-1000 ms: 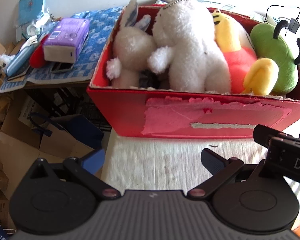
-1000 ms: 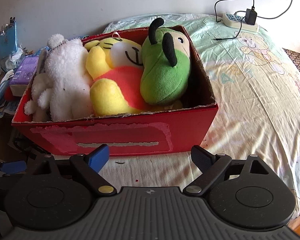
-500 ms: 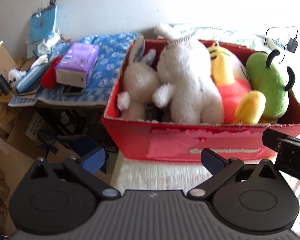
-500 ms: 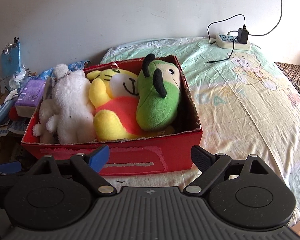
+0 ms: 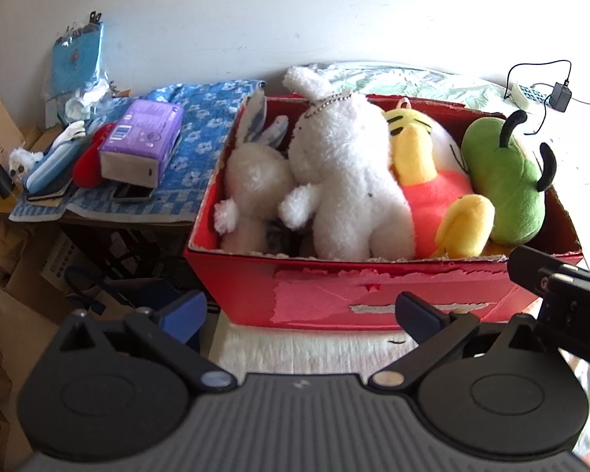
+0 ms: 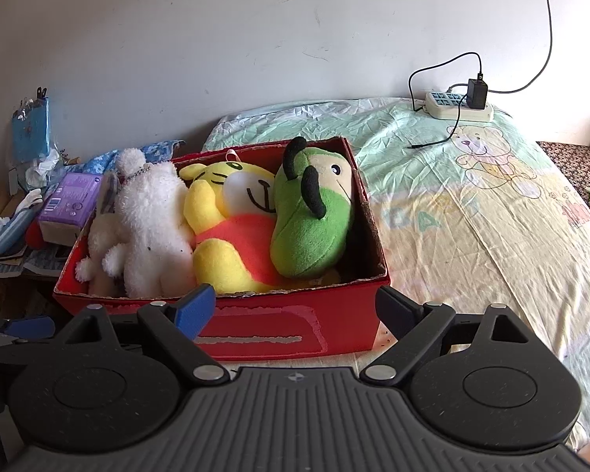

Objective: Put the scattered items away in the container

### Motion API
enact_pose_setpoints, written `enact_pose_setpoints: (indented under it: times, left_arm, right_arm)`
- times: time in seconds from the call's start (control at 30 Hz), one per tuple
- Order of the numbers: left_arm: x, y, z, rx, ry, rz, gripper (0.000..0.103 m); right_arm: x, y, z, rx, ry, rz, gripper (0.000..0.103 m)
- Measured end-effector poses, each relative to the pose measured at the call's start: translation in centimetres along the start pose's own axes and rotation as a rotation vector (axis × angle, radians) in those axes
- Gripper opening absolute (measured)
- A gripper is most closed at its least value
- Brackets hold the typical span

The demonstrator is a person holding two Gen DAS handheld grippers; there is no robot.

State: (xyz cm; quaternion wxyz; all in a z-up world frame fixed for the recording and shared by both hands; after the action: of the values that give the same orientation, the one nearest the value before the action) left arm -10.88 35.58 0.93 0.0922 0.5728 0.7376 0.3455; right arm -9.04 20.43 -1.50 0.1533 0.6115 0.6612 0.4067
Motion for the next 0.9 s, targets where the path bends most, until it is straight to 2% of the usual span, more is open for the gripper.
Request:
enact_pose_setpoints:
  times: [0.17, 0.37, 0.9]
  left_arm:
    - [0.1, -0.1, -0.6, -0.028, 0.003, -0.014, 0.102]
    - [0.4, -0.1, -0.7, -0.038, 0.025, -0.034, 0.102]
    - [1.0, -0.3, -1.3, -0.041, 0.075, -0.055, 0.102]
  right_arm:
    - [-0.1, 0.0, -0.6, -0.027, 0.003, -0.001, 0.091]
    - [-0.4, 0.1, -1.4, -0.065, -0.039, -0.005, 0.091]
    - [-1.1, -1.0, -0.1, 0.031, -0.036, 0.027, 0.091]
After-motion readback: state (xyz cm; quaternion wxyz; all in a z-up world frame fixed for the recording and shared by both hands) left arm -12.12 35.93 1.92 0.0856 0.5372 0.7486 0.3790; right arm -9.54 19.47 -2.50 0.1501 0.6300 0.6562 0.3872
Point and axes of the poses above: each gripper's, at about its wrist camera, not at the fingertips, and z roughly the way its jaws point, x to its left, y to its top, the point moved 1 cm from there along z, roughly the way its jaws point, and after that the axes turned 15 degrees about y, right-handed, at the moved point
